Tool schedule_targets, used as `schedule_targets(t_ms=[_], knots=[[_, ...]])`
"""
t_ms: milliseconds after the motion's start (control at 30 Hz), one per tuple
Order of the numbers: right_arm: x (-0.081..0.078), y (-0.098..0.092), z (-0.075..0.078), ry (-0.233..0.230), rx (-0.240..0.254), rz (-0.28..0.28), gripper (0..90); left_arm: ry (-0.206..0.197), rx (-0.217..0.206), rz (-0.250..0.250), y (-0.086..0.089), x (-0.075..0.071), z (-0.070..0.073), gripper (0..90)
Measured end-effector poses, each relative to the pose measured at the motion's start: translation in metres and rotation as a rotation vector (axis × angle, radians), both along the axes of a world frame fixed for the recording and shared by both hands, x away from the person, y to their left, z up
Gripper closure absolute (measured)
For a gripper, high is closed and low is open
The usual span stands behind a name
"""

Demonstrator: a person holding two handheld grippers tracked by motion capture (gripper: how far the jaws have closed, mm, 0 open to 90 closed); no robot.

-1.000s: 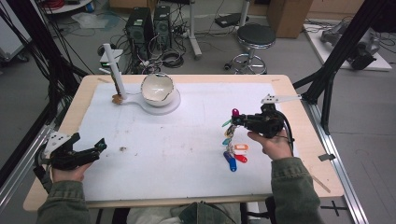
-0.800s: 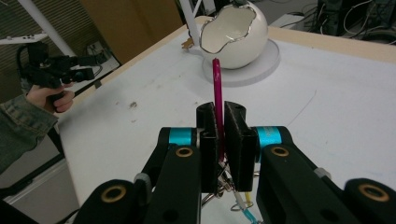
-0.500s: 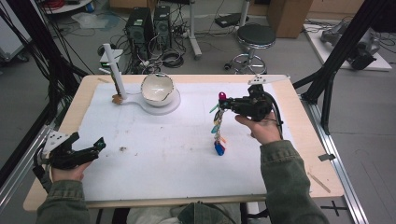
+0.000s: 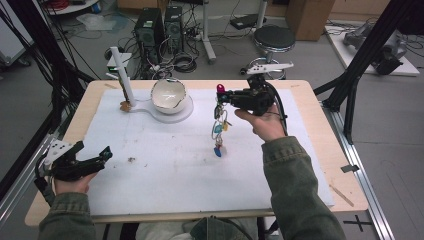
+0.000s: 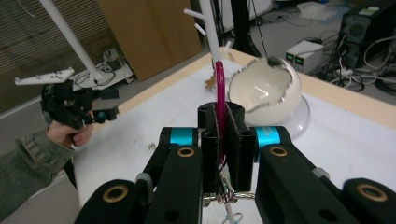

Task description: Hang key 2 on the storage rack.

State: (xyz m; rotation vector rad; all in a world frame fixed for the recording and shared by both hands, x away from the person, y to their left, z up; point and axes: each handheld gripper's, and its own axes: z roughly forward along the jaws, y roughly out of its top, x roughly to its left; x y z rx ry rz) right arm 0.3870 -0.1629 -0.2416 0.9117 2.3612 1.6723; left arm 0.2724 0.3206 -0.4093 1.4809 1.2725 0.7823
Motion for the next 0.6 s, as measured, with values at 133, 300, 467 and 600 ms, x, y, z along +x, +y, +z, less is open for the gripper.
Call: schedule_targets(t_ms=[133, 300, 467, 600], knots=[[0.004, 0.019, 0.014, -0.018, 0.003, 0.021, 85.1, -0.002, -0.004, -0.001, 0.0, 0.0, 0.0, 1.7], [0.013, 0.044, 0.024, -0.014, 0.01, 0.051, 85.1, -0.008, -0.008, 0.003, 0.002, -0.001, 0.001, 1.7], [0.022, 0.063, 0.023, -0.005, 0.02, 0.069, 85.1, -0.011, -0.016, 0.004, 0.004, -0.001, 0.001, 1.7], [0.028, 0.074, 0.023, -0.002, 0.024, 0.077, 85.1, -0.013, -0.022, 0.0, 0.004, -0.001, 0.001, 1.7]])
